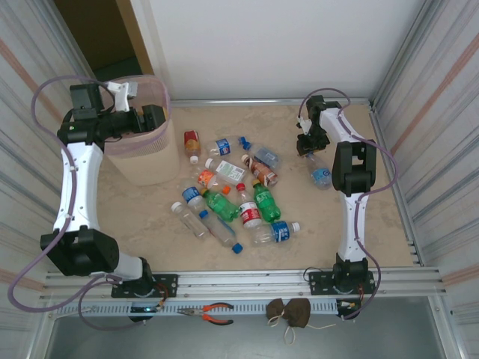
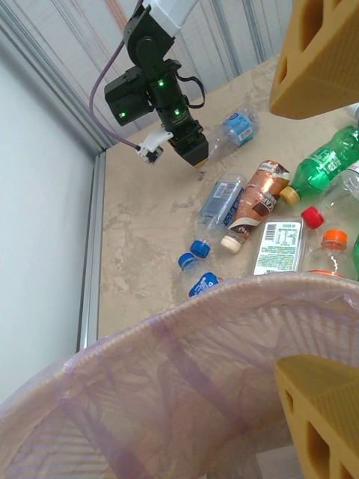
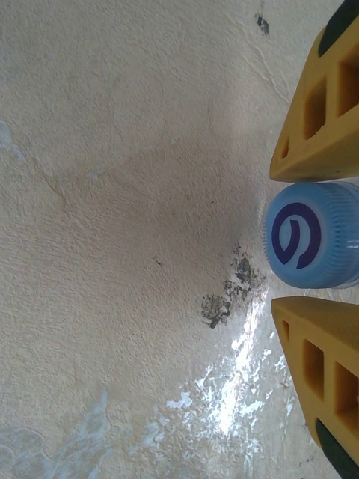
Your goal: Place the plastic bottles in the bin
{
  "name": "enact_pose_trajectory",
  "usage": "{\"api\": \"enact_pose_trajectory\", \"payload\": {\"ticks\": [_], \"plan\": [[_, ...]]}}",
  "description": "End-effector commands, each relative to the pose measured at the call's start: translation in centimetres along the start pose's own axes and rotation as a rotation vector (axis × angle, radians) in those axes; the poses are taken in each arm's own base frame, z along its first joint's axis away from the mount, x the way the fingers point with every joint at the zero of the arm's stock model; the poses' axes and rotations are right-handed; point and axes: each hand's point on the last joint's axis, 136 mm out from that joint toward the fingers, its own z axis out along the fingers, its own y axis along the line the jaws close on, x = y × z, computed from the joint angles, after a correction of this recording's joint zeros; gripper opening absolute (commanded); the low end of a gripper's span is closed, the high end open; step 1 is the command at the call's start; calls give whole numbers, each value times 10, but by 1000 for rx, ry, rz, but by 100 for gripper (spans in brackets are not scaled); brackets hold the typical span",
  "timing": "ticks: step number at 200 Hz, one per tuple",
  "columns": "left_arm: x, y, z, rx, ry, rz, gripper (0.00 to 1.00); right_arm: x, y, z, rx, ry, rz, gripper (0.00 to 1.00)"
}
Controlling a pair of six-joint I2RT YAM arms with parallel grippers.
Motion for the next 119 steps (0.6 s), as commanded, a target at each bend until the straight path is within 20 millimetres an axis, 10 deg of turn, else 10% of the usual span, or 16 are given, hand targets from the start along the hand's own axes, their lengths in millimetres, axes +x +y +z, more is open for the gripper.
{"api": "enact_pose_trajectory", "payload": {"ticks": [1, 119], "plan": [[-3, -18, -9, 41, -28, 26, 82, 7, -3, 5, 11, 37, -1, 43], [-3, -29, -11, 62, -40, 43, 81, -2, -3, -21, 22, -44, 10, 27]]}}
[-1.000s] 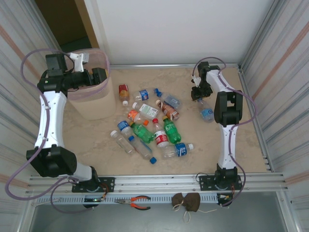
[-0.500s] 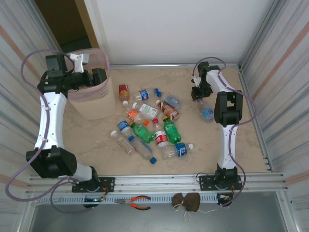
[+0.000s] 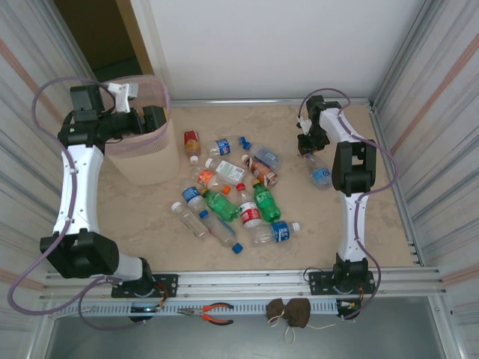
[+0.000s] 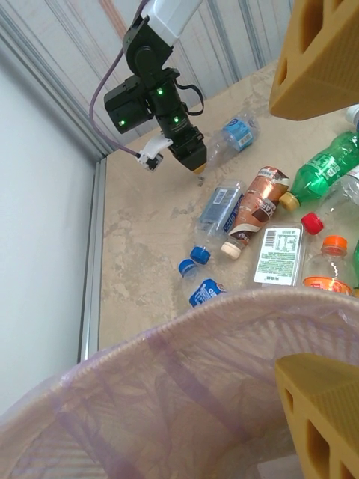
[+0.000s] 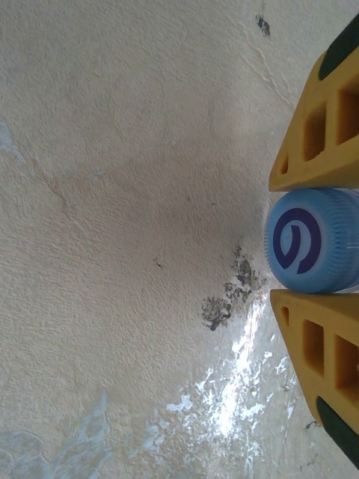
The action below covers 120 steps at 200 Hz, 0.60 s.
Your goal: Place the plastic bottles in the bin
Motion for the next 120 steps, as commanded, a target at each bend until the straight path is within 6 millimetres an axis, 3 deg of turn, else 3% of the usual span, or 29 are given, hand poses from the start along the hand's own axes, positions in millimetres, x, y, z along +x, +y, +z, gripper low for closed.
{"api": "enact_pose_trajectory", "payload": {"ticks": [1, 52, 59, 120], "plan": [[-4, -20, -9, 42, -30, 30, 81, -2, -3, -23, 19, -46, 14, 27], [-8, -53, -7, 149, -92, 131, 81, -7, 5, -99, 4, -246, 60, 26], [-9, -60, -6, 167, -101, 155, 81, 0, 9, -102, -9, -251, 71, 26], [-2, -127, 9, 356, -130, 358, 81, -2, 49, -225, -170, -641, 105, 27]]}}
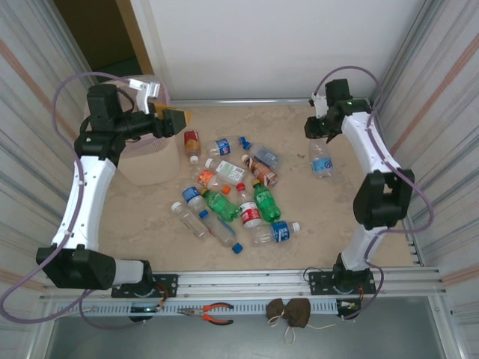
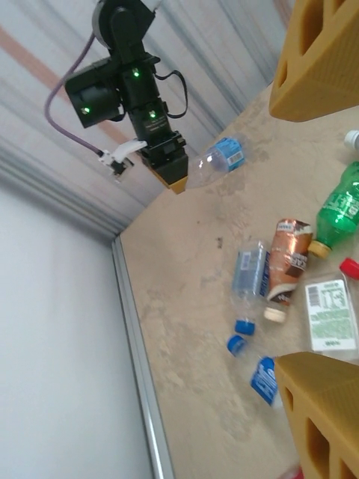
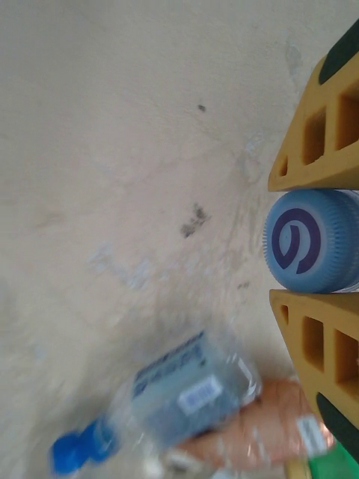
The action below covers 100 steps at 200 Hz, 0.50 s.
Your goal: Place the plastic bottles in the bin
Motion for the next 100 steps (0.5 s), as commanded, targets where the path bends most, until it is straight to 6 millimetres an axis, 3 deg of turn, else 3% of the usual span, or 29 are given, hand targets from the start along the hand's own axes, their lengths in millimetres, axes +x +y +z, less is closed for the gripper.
{"api": "enact_pose_trajectory", "payload": {"ticks": [1, 43, 100], "plan": [[-10, -37, 6, 108, -45, 135, 81, -27, 29, -43, -110, -182, 44, 27], [-7, -78, 35, 230, -60, 213, 83, -54, 72, -108, -218, -433, 43, 27], [13, -94, 92, 226, -5, 165, 85, -75, 115, -174, -167, -706, 128, 25]]}}
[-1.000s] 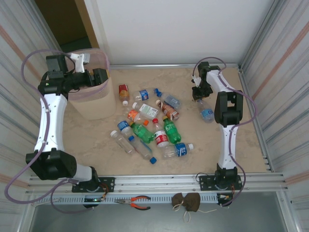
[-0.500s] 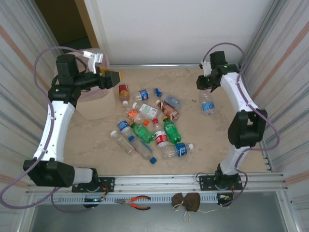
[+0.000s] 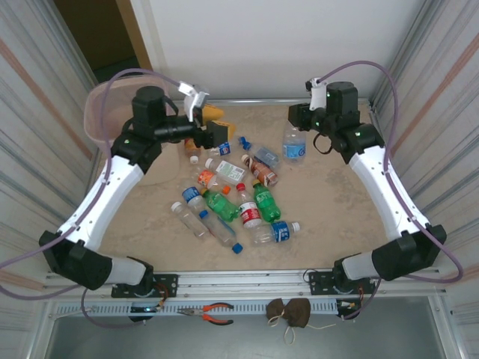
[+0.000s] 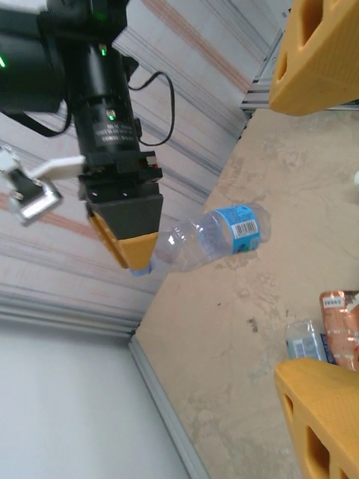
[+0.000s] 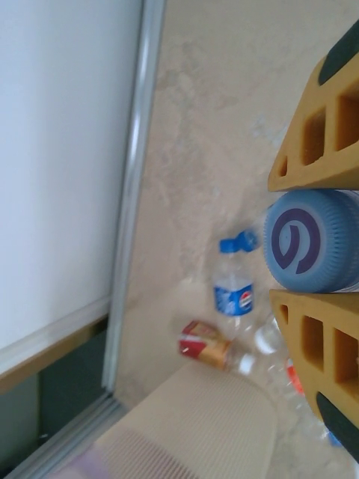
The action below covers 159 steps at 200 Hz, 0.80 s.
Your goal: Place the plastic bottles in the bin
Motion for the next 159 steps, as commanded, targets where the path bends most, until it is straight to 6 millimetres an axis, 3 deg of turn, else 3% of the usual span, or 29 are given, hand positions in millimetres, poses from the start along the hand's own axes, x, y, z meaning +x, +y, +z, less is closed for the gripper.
{"api": "enact_pose_trajectory", "payload": {"ticks": [1, 66, 159], "plan": [[-3, 8, 20, -30, -18, -8, 85, -36, 14, -21, 51, -181, 63, 25], [13, -1, 70, 17, 36, -44, 87, -50, 53, -38, 16, -303, 135, 20], [25, -25, 113, 99, 101, 63, 77, -59, 69, -49, -57, -322, 168, 20]]}}
